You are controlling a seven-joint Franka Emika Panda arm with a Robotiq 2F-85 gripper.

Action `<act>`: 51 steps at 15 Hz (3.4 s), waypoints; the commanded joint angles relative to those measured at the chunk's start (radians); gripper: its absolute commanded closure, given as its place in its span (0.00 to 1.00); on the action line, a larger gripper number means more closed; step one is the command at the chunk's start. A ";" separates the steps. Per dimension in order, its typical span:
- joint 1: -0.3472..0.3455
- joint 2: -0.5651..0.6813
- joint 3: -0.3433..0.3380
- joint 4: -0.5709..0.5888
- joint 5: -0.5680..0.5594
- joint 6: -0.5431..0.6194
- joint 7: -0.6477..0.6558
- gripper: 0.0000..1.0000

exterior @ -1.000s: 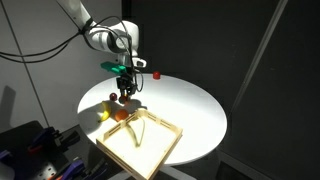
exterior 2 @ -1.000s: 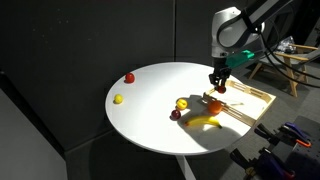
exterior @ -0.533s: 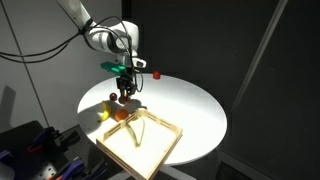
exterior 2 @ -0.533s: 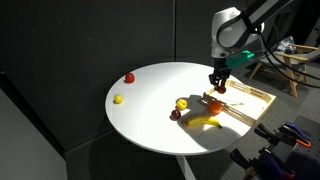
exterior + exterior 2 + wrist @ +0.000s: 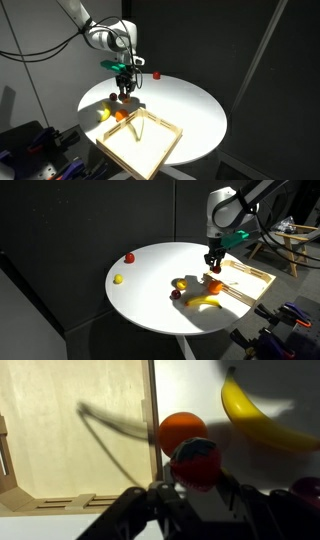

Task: Remove the orange object from the wooden tray

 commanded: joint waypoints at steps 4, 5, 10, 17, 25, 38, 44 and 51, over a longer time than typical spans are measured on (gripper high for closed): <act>0.016 0.099 0.005 0.123 0.020 -0.013 0.008 0.78; 0.016 0.114 0.004 0.139 0.020 -0.009 0.006 0.78; 0.015 0.183 0.001 0.199 0.018 0.014 -0.004 0.78; 0.006 0.250 -0.001 0.222 0.024 0.056 -0.020 0.78; -0.003 0.288 -0.007 0.218 0.028 0.065 -0.025 0.78; 0.012 0.183 -0.016 0.159 0.027 -0.033 0.010 0.00; 0.018 0.036 -0.024 0.097 0.011 -0.147 0.063 0.00; 0.005 -0.127 -0.029 -0.007 0.001 -0.209 0.108 0.00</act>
